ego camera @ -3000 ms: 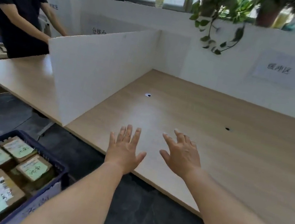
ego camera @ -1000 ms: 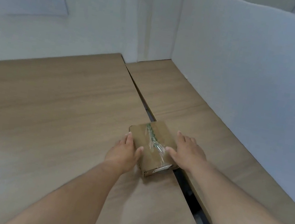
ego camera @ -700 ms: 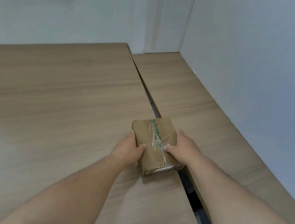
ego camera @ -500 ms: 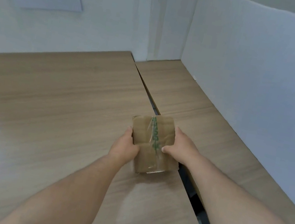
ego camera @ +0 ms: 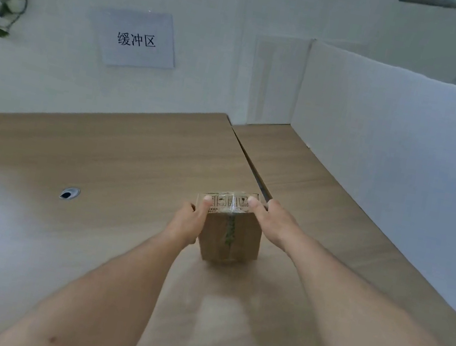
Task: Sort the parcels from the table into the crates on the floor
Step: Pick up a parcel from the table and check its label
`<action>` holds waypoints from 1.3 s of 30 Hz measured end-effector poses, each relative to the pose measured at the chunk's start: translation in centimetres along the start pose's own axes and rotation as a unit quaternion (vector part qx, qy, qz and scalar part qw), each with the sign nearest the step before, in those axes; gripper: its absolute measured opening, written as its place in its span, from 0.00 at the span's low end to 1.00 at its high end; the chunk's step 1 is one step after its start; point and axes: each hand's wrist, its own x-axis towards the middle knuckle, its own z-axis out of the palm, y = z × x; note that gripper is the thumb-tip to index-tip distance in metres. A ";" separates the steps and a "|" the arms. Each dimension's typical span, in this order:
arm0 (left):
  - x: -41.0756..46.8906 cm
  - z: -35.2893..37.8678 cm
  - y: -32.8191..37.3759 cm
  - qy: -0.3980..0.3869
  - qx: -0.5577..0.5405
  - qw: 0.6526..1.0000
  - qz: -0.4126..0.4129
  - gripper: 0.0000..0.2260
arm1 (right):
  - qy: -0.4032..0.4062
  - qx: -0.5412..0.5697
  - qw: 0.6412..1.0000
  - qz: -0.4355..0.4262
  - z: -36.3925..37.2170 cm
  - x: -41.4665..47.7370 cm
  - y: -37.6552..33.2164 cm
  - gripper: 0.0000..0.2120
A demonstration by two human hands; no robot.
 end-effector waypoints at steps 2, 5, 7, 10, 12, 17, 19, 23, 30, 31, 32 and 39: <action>-1.9 -1.3 -1.1 0.022 0.024 0.999 -0.004 0.21 | 0.009 -0.012 1.000 -0.020 0.8 -2.1 -0.5 0.25; -5.1 -3.0 -2.9 0.031 0.053 0.998 -0.010 0.18 | 0.006 -0.024 0.999 -0.028 2.2 -5.2 -0.9 0.15; -7.2 -4.1 -3.9 0.035 0.050 0.998 -0.010 0.20 | 0.001 -0.020 0.999 -0.036 3.1 -6.9 -1.2 0.12; -10.1 -5.7 -5.5 0.036 0.046 0.998 -0.003 0.24 | -0.020 -0.014 0.999 -0.046 4.6 -9.0 -2.0 0.14; -11.9 -7.0 -6.5 0.034 0.045 0.998 0.001 0.28 | -0.049 -0.001 0.997 -0.052 5.7 -10.4 -2.6 0.24; -16.3 -10.1 -8.6 0.062 0.035 0.997 0.007 0.24 | -0.114 -0.017 0.986 -0.117 8.5 -13.4 -4.5 0.27; -17.6 -11.2 -9.3 0.074 0.031 0.997 -0.004 0.19 | -0.123 -0.015 0.983 -0.138 9.5 -14.5 -5.3 0.20; -19.4 -12.7 -10.3 0.104 0.007 0.994 -0.032 0.13 | -0.137 -0.011 0.979 -0.150 10.9 -16.3 -6.7 0.14; -21.9 -16.9 -12.9 0.172 -0.017 0.984 -0.041 0.07 | -0.154 0.041 0.972 -0.175 14.4 -18.7 -10.2 0.05; -22.5 -17.8 -13.6 0.184 -0.013 0.982 -0.040 0.07 | -0.152 0.038 0.971 -0.182 15.2 -19.3 -10.9 0.04; -23.1 -18.8 -14.3 0.193 -0.012 0.980 -0.040 0.09 | -0.152 0.033 0.969 -0.189 16.1 -20.0 -11.7 0.03; -29.9 -27.7 -21.0 0.224 -0.015 0.974 -0.029 0.28 | -0.192 -0.033 0.947 -0.256 24.5 -27.4 -18.5 0.19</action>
